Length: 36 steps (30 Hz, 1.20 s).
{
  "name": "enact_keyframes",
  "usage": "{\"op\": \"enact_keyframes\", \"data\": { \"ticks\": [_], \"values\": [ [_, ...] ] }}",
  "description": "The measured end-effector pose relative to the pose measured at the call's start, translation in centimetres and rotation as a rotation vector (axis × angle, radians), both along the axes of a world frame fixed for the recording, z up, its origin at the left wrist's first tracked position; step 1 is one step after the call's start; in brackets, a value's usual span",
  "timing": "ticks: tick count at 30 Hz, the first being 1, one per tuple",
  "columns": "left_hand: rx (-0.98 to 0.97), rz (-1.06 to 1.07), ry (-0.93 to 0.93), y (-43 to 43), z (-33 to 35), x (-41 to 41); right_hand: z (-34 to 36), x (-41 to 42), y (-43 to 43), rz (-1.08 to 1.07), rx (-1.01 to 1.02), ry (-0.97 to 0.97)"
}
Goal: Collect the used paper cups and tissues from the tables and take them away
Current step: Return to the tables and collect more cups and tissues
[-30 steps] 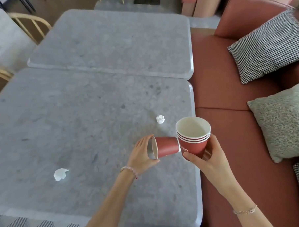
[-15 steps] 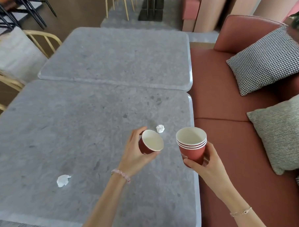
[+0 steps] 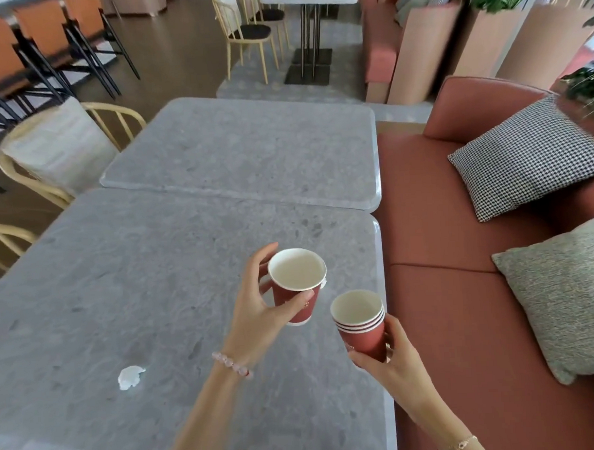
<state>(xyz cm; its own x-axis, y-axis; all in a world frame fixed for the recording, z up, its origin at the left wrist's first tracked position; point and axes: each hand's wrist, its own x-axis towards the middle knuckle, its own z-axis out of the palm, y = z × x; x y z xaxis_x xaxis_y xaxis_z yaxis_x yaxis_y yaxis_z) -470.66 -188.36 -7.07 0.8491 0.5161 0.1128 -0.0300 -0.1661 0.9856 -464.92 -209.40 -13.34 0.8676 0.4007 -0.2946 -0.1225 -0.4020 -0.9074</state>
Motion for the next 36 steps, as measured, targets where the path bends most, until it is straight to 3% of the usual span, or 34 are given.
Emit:
{"op": "enact_keyframes", "data": {
  "ticks": [7,17,30,36],
  "values": [
    [-0.049,-0.005,-0.101,-0.8,3.1,0.8,1.0,-0.3,2.1,0.103,0.048,-0.025],
    [-0.086,-0.052,-0.092,-2.3,3.1,0.5,3.1,-0.7,3.2,0.157,0.154,-0.085],
    [0.06,-0.17,0.11,-2.8,0.9,-0.8,3.8,-0.5,2.9,0.131,0.227,-0.099],
    [0.176,-0.166,0.089,-2.7,1.3,-1.2,3.7,-0.1,2.7,0.114,0.235,-0.106]
  ]
}}
